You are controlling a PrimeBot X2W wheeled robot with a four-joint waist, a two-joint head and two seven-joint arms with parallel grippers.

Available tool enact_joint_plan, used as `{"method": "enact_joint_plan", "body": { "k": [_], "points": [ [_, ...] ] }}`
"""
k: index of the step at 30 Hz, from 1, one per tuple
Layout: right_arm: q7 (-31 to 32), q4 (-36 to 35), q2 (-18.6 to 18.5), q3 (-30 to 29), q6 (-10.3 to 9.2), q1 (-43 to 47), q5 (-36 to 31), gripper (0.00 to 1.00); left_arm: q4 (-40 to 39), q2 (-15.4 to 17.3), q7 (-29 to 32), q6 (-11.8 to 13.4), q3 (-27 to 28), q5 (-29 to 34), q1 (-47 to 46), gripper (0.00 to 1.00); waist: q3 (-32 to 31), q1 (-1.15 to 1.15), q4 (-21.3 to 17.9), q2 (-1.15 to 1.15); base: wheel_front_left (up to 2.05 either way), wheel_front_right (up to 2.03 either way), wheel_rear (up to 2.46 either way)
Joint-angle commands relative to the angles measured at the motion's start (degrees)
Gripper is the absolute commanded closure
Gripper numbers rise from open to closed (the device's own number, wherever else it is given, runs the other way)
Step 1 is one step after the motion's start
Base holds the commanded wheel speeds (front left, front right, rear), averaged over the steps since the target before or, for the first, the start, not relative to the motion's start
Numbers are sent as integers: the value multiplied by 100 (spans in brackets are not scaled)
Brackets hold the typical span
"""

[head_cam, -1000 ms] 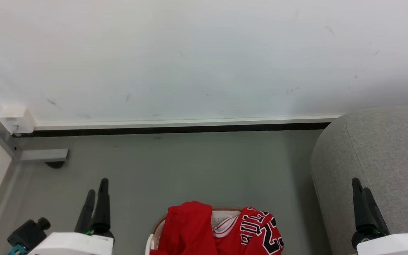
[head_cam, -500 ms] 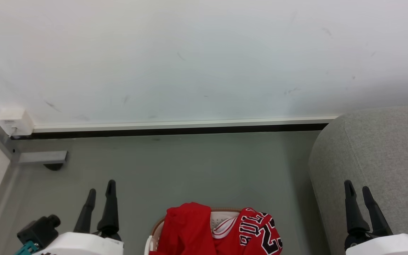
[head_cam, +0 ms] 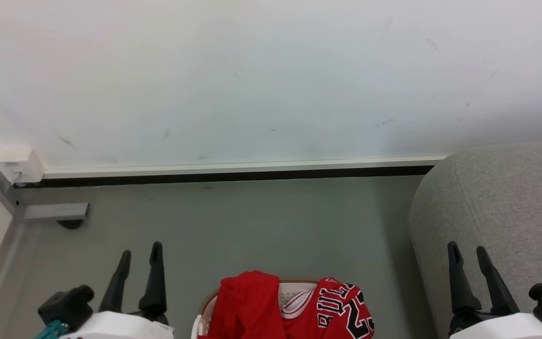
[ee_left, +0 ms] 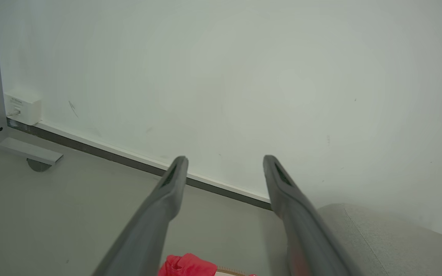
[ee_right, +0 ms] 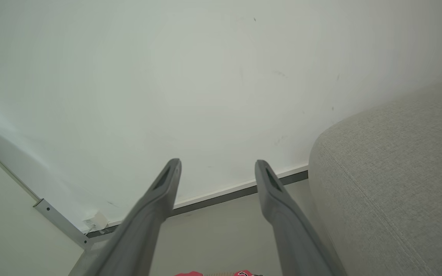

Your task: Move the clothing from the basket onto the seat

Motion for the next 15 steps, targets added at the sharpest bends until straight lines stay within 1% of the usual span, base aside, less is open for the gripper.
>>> {"method": "enact_joint_plan", "body": {
  "k": [1,15],
  "points": [
    [-59,-8,3,15,-7,-73,-192,0,-65,74,-73,20,-14,227,-19,0,-2,0,-4,0,0,0,0],
    [-250,11,27,126,-8,-93,-853,0,-154,86,-263,78,-80,978,19,0,37,0,-57,0,0,0,0]
  ]
}}
